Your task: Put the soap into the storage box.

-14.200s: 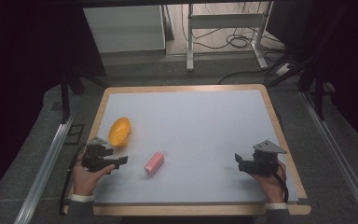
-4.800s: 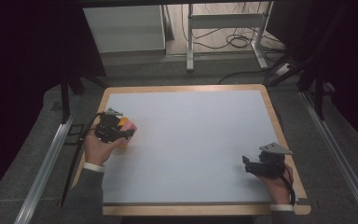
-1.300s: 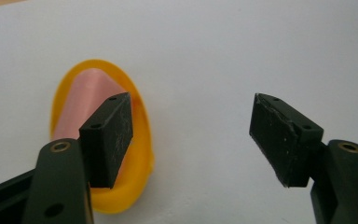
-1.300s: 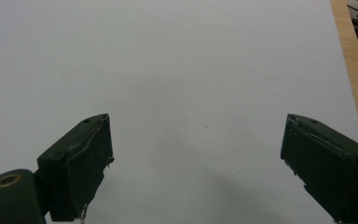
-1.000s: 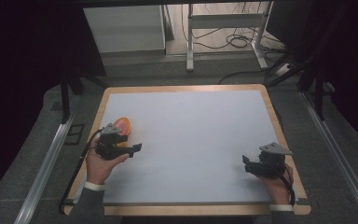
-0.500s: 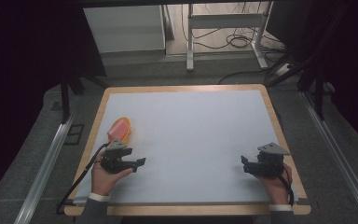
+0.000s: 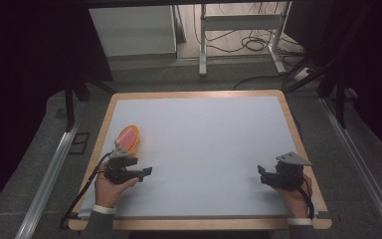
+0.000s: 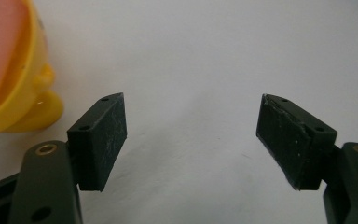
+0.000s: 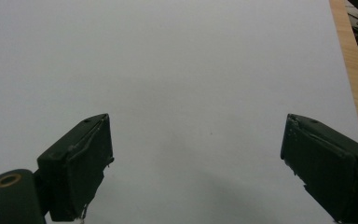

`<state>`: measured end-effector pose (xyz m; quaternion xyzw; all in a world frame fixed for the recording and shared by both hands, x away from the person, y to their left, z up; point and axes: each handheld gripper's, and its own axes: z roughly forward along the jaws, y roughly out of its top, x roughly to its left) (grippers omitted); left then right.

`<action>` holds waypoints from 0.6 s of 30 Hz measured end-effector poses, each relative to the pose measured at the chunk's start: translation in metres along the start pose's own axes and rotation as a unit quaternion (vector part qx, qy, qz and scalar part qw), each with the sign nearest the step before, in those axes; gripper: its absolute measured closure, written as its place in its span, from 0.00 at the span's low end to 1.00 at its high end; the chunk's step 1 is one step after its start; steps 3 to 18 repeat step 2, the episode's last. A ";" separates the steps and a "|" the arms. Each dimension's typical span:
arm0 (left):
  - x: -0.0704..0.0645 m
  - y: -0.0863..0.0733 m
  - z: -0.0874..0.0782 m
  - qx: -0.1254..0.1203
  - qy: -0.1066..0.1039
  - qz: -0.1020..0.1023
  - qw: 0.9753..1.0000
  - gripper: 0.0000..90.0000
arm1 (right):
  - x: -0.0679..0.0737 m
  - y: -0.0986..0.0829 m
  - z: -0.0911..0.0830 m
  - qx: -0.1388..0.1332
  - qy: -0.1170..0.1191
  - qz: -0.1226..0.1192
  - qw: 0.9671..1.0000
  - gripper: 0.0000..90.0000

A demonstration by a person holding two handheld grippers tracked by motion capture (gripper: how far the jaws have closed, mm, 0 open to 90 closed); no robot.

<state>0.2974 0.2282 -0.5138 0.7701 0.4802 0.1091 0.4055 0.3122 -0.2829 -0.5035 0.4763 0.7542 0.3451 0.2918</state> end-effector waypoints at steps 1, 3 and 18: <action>0.001 0.000 0.000 -0.002 -0.002 -0.004 1.000 0.27 | 0.000 0.001 0.000 -0.001 0.002 0.000 1.000 0.10; 0.001 0.000 0.000 -0.002 -0.002 -0.004 1.000 0.26 | 0.001 0.001 0.000 -0.004 0.004 0.002 1.000 0.10; 0.001 0.000 0.000 -0.002 -0.002 -0.004 1.000 0.26 | 0.001 0.001 0.000 -0.004 0.004 0.002 1.000 0.10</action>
